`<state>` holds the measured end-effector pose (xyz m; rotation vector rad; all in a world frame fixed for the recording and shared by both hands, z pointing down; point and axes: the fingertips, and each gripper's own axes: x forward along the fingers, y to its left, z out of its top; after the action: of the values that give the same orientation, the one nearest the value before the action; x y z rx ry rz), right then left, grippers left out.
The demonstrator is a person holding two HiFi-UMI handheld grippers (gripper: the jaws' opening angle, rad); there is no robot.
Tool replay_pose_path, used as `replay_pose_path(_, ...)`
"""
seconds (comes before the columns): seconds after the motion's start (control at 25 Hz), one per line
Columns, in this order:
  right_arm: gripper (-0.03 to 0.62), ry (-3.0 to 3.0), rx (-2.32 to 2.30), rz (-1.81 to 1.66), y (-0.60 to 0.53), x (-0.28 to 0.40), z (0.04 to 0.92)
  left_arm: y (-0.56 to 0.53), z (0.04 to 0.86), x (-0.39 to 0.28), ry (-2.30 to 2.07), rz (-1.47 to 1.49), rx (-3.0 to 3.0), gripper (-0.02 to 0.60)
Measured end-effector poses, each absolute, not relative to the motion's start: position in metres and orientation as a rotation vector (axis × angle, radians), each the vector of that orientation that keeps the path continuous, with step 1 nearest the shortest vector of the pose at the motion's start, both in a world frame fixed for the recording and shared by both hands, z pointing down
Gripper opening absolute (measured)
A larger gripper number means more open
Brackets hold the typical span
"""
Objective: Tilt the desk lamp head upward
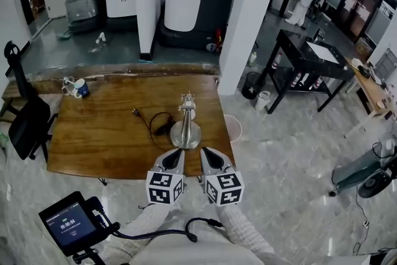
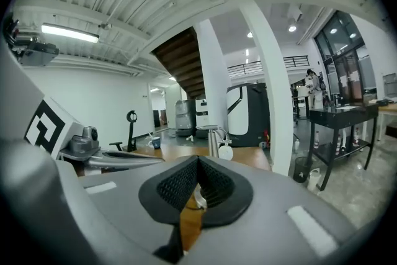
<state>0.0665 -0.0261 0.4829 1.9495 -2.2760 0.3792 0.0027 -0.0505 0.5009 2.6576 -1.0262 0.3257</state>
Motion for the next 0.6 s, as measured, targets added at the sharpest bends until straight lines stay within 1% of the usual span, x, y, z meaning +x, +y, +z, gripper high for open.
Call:
replay_pose_path(0.08, -0.002, -2.267, 1.981, 0.383, -0.032, 0.074, 0.481, -0.054, 0.501, 0.009, -1.006, 0.345, 2.681, 0.008)
replay_pose_path(0.36, -0.002, -2.219, 2.030, 0.423, -0.107, 0.096, 0.491, -0.126, 0.520, 0.033, -0.932, 0.402, 2.702, 0.009)
replay_pose_path(0.6, -0.002, -2.209, 2.001, 0.483, -0.117, 0.113, 0.493, -0.128, 0.526, 0.046, -0.905, 0.443, 2.705, 0.009)
